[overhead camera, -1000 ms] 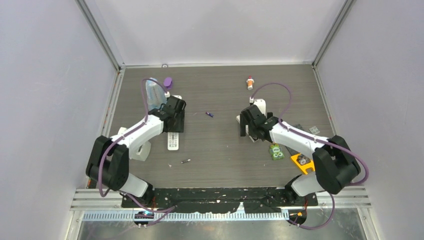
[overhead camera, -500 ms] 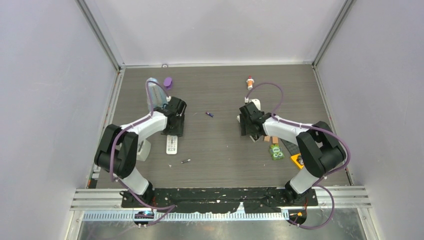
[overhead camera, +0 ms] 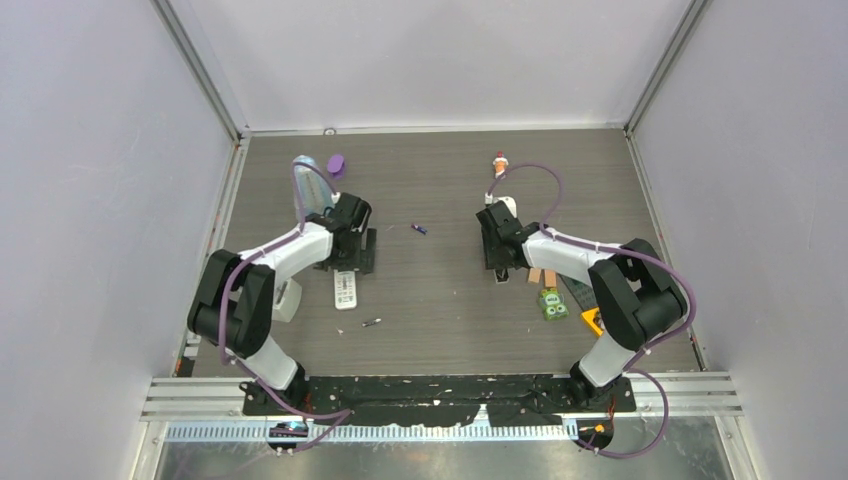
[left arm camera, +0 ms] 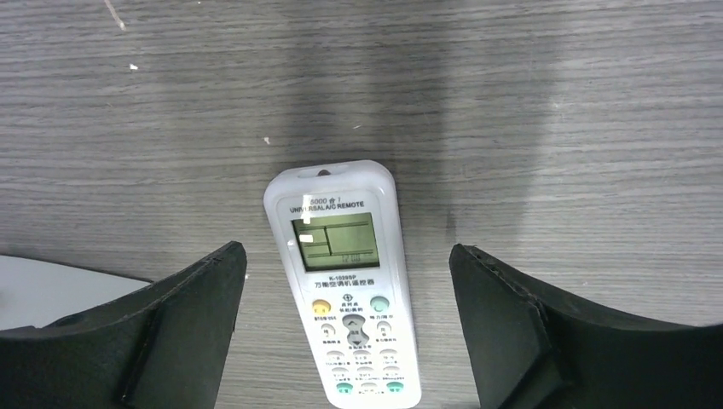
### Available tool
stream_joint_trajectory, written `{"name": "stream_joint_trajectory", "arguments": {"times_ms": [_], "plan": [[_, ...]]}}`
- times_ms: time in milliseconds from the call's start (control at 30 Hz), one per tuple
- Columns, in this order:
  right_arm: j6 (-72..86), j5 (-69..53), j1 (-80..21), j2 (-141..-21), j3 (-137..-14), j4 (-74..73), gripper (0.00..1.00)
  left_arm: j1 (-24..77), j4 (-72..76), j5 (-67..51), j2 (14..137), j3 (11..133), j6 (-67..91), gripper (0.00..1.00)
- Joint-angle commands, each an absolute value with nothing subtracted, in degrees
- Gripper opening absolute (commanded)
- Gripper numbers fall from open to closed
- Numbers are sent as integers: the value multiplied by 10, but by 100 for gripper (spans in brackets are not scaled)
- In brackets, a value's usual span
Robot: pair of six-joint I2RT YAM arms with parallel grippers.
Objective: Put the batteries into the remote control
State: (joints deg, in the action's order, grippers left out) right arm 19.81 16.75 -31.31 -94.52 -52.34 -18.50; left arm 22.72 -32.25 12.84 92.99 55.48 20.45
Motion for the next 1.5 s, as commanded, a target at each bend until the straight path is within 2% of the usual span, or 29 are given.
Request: {"name": "stream_joint_trajectory", "arguments": {"times_ms": [0, 133, 333, 567, 733, 900, 1033, 1167, 1367, 1467], "plan": [[199, 165, -311, -930, -541, -192, 33, 223, -339, 142, 881, 573, 208, 92], [202, 153, -311, -908, -539, -193, 23, 223, -358, 154, 843, 575, 217, 93], [202, 103, -311, -845, -526, -189, 17, 224, -374, 138, 759, 577, 225, 93], [184, -67, -311, -743, -500, -171, 16, 229, -324, -19, 661, 554, 222, 91], [166, -248, -312, -689, -475, -116, 16, 236, -208, -186, 591, 514, 235, 90], [223, -381, -315, -639, -426, 20, 16, 251, -20, -298, 544, 445, 345, 90], [340, -417, -322, -611, -391, 157, 16, 279, 151, -318, 530, 387, 446, 91], [413, -426, -338, -591, -371, 259, 16, 305, 237, -312, 539, 374, 486, 91], [438, -422, -370, -597, -377, 289, 17, 331, 301, -322, 560, 381, 510, 90], [436, -419, -384, -601, -379, 290, 17, 335, 307, -319, 563, 382, 513, 84]]}}
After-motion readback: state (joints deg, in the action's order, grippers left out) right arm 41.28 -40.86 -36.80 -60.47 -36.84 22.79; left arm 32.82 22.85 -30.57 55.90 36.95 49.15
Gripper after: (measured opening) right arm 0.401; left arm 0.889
